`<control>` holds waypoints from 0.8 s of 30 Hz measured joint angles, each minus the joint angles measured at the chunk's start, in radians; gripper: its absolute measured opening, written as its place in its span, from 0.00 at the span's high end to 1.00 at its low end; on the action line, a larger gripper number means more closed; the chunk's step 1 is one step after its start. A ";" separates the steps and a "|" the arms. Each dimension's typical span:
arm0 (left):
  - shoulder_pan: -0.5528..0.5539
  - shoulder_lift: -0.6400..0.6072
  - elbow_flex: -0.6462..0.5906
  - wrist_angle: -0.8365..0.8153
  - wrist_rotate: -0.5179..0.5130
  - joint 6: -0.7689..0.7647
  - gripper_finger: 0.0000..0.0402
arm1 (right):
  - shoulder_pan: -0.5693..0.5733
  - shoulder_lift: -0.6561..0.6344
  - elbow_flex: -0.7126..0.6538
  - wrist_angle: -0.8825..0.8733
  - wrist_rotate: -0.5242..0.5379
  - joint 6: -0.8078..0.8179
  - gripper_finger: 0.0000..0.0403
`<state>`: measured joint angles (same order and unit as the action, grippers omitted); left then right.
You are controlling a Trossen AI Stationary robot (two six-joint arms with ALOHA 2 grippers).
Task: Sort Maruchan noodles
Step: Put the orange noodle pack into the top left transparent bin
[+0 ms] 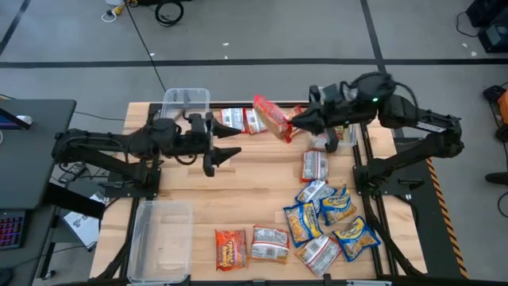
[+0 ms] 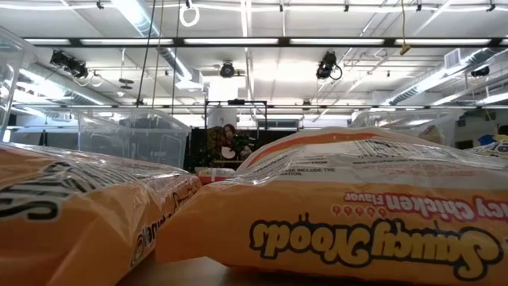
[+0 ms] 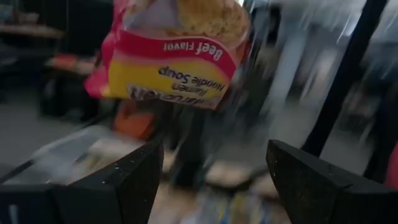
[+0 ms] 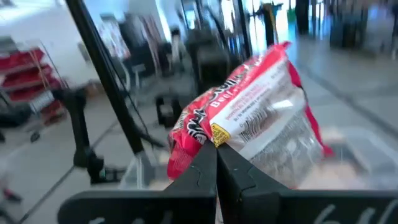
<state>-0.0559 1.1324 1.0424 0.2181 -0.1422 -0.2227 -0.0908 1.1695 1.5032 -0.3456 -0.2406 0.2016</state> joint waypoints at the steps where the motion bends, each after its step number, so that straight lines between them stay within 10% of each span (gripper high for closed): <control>1: 0.000 0.000 -0.044 0.108 0.013 -0.032 0.28 | 0.000 -0.002 0.000 0.035 -0.012 0.000 1.00; 18: 0.129 0.409 -0.163 1.196 0.290 -0.345 0.28 | 0.020 0.147 0.000 0.413 -0.147 0.061 1.00; 24: 0.157 0.439 -0.155 1.350 0.349 -0.375 0.28 | 0.020 0.179 0.000 0.440 -0.140 0.082 1.00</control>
<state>0.1014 1.5709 0.8877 1.5681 0.2072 -0.5975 -0.0711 1.3482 1.5036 0.0944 -0.3804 0.2840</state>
